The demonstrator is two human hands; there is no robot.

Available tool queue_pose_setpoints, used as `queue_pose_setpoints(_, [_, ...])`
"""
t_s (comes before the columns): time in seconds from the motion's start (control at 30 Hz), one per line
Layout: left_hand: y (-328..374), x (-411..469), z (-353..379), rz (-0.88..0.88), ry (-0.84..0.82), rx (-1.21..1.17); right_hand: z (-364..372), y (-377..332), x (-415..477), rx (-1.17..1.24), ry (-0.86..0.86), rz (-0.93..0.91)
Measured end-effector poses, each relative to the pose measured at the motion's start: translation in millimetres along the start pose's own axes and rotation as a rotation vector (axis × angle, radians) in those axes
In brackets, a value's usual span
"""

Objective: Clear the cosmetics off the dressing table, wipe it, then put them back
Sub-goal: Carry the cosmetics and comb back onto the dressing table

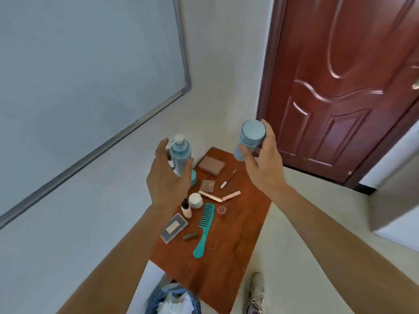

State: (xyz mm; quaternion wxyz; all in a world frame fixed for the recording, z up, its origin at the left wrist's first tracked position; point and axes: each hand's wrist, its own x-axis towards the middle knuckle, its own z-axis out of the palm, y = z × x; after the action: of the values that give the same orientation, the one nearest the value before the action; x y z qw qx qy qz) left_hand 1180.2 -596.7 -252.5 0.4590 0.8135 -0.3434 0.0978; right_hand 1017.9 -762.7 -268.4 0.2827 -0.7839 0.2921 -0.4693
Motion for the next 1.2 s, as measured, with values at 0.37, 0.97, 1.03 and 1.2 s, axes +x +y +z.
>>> queue_pose_setpoints(0.37, [236,-101,83,0.434,-0.260,-0.413,-301,-8,-93,-0.311,0.483,0.174])
queue_pose_setpoints(0.97, [612,-344,255,0.445,-0.623,-0.897,-715,99,-218,-0.563,0.878,0.348])
queue_pose_setpoints(1.03, [637,-354,277,0.469,-0.630,-0.920,-742,120,-215,-0.593,0.880,0.366])
queue_pose_setpoints(1.2, [699,-364,358,0.487,-0.651,-0.987,-798,187,-187,-0.603,0.894,0.379])
